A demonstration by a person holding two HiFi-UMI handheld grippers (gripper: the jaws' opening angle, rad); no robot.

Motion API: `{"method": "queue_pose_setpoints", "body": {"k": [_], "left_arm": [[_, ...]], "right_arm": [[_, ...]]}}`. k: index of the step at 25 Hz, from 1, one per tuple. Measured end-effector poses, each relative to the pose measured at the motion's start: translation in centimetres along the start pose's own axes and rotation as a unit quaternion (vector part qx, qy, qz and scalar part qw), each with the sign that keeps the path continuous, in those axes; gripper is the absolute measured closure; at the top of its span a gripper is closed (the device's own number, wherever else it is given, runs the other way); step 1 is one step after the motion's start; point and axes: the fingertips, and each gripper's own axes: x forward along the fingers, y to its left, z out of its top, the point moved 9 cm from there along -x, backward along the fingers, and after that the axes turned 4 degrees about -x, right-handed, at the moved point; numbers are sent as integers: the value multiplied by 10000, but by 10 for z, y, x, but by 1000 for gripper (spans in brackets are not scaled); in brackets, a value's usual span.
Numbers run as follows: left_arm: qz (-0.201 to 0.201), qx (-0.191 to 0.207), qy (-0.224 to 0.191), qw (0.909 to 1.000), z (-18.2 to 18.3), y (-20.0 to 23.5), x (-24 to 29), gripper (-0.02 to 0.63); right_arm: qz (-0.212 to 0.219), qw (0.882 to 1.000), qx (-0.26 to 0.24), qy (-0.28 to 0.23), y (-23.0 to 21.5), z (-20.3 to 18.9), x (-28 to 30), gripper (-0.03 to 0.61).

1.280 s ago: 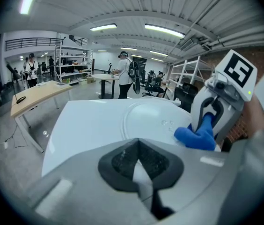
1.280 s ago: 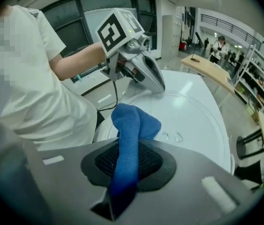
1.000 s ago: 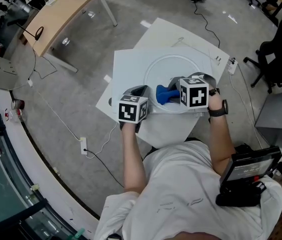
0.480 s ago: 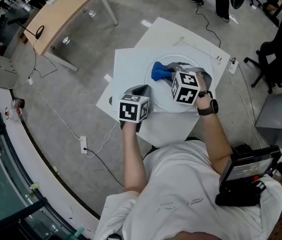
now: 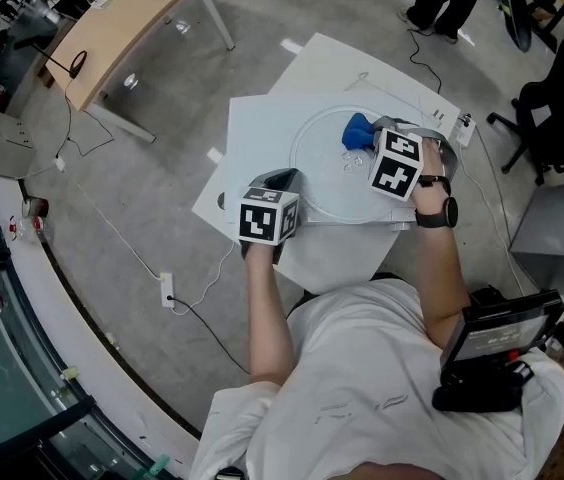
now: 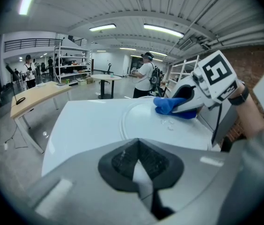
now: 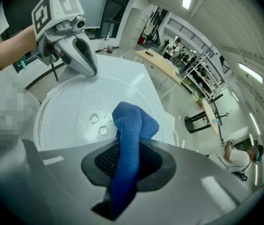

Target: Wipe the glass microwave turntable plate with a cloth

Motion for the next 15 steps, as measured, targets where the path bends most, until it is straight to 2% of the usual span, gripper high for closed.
{"method": "queue_pose_setpoints", "body": {"k": [3, 6, 8, 11, 13, 15], "left_arm": [[5, 4, -2, 10000, 0, 1, 0, 612], [2, 18, 1, 10000, 1, 2, 0, 612], [2, 18, 4, 10000, 1, 2, 1, 612], [10, 19, 1, 10000, 2, 3, 1, 612], [8, 15, 0, 10000, 2, 3, 0, 612], [12, 11, -6, 10000, 2, 2, 0, 612]], "right_arm": [[476, 9984, -134, 272, 9, -10, -11, 509], [1167, 9925, -195, 295, 24, -13, -22, 502], [1783, 9835, -280, 126, 38, -10, -29, 494], [2630, 9615, -690, -407, 61, 4, -32, 491], [2802, 9525, -942, -735, 71, 19, -30, 494], [2634, 9532, -1182, -896, 74, 32, -26, 502]]}}
